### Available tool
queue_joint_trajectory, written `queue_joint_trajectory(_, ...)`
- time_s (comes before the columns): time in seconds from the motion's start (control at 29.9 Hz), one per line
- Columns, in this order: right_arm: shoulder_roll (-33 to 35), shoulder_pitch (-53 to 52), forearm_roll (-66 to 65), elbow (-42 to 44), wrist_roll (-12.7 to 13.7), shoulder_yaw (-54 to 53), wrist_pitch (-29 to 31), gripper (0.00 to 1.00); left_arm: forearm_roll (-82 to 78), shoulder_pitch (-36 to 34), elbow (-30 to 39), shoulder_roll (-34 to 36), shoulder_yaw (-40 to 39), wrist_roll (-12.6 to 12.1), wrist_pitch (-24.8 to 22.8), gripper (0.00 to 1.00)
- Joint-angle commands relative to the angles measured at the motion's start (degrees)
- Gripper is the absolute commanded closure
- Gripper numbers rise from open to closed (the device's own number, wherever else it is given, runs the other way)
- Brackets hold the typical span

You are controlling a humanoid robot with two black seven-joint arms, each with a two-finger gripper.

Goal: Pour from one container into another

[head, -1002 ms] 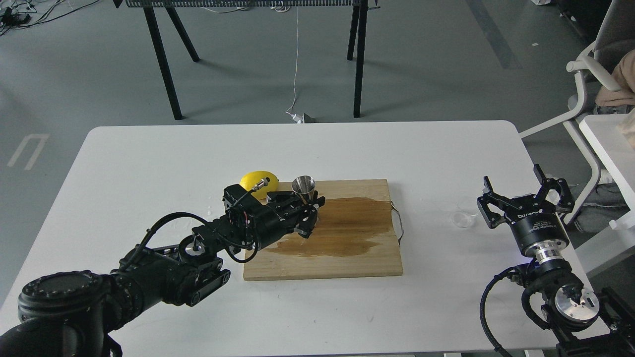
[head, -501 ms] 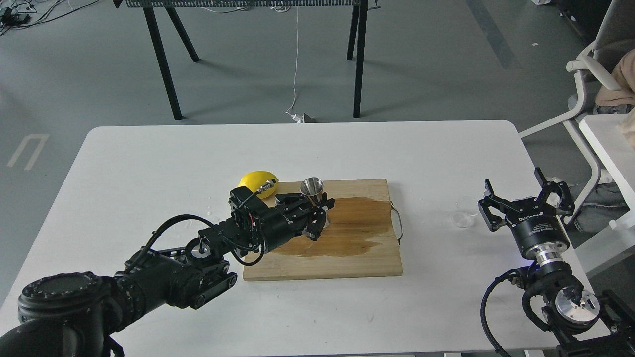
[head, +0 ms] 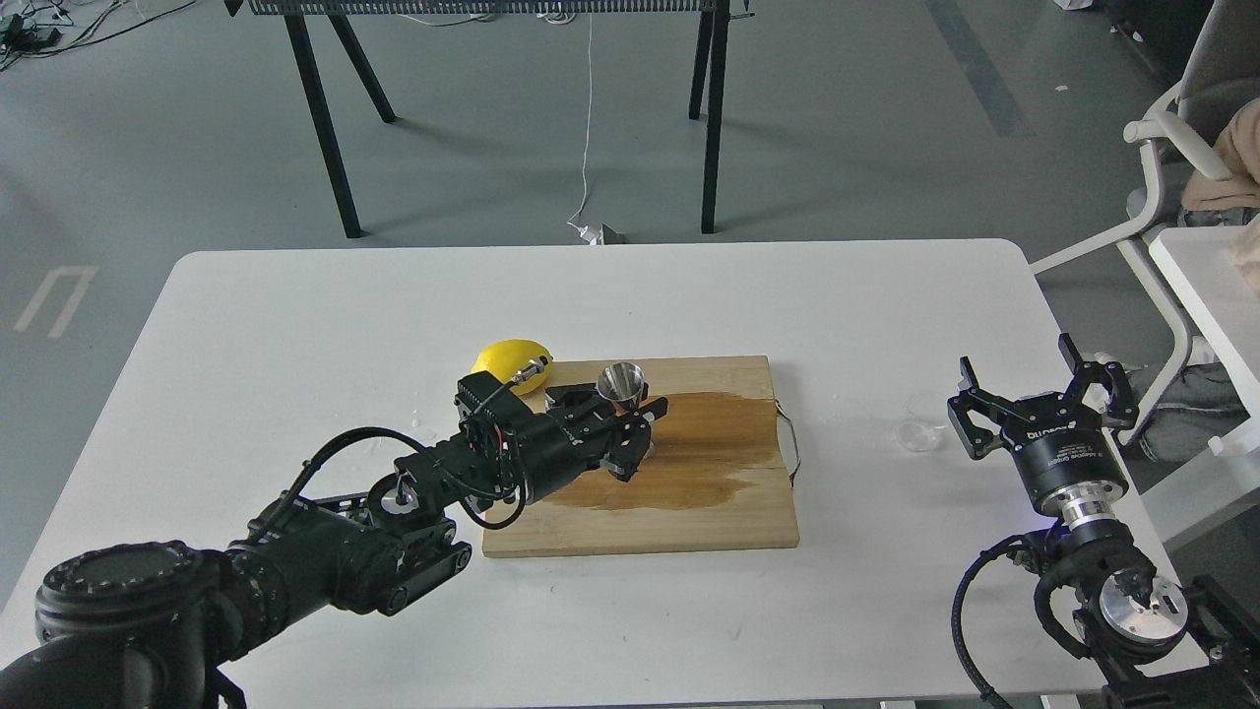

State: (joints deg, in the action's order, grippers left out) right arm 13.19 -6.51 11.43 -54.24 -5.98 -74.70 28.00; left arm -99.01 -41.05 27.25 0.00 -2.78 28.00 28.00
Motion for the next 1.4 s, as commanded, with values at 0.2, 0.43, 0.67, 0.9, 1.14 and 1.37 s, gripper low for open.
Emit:
queue_joint_trajectory(0.2, 0.0, 0.0, 0.0, 0.0, 0.0, 0.0, 0.0, 0.01, 0.2, 0.3, 0.0, 0.0, -0.2, 0.0, 0.0, 0.23)
queue_joint_trajectory(0.43, 0.0, 0.1, 0.0, 0.0, 0.0, 0.0, 0.0, 0.01, 0.2, 0.4, 0.0, 0.0, -0.3, 0.0, 0.0, 0.13)
queue_joint_trajectory(0.67, 0.2, 0.2, 0.0, -0.1, 0.0, 0.0, 0.0, 0.01, 0.1, 1.1, 0.0, 0.0, -0.2, 0.0, 0.0, 0.10)
queue_joint_trajectory(0.9, 0.2, 0.3, 0.0, -0.1, 0.0, 0.0, 0.0, 0.01, 0.1, 2.3, 0.0, 0.0, -0.1, 0.0, 0.0, 0.09)
queue_joint_trajectory(1.14, 0.1, 0.3, 0.0, -0.1, 0.0, 0.0, 0.0, 0.01, 0.1, 3.2, 1.1, 0.0, -0.4, 0.0, 0.0, 0.09)
queue_joint_trajectory(1.37, 0.2, 0.3, 0.0, -0.2, 0.0, 0.0, 0.0, 0.01, 0.1, 3.9, 1.7, 0.0, -0.4, 0.0, 0.0, 0.09)
